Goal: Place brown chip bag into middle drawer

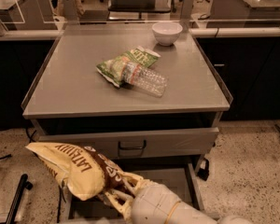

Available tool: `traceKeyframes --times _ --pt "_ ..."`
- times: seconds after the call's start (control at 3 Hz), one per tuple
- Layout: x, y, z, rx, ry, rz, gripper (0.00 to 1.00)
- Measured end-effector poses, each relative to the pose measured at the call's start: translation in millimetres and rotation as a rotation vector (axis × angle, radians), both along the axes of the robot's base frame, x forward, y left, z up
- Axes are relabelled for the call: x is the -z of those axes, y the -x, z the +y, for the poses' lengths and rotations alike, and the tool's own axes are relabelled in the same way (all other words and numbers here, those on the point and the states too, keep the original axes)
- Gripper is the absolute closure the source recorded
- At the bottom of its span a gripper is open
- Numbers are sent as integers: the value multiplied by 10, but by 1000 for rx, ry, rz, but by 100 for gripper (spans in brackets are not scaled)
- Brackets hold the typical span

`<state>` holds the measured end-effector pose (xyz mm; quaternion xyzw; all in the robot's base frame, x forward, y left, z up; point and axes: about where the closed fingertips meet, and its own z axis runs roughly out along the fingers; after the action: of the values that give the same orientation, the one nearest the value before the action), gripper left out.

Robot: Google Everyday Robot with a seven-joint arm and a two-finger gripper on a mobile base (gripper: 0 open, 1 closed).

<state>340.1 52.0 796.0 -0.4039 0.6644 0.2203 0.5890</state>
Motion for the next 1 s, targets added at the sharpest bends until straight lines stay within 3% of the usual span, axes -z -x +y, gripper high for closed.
traceKeyframes --times 0.33,1.0 --pt "160 -153 -181 -1 47 0 100" --pt "634 -394 -377 -36 164 52 100"
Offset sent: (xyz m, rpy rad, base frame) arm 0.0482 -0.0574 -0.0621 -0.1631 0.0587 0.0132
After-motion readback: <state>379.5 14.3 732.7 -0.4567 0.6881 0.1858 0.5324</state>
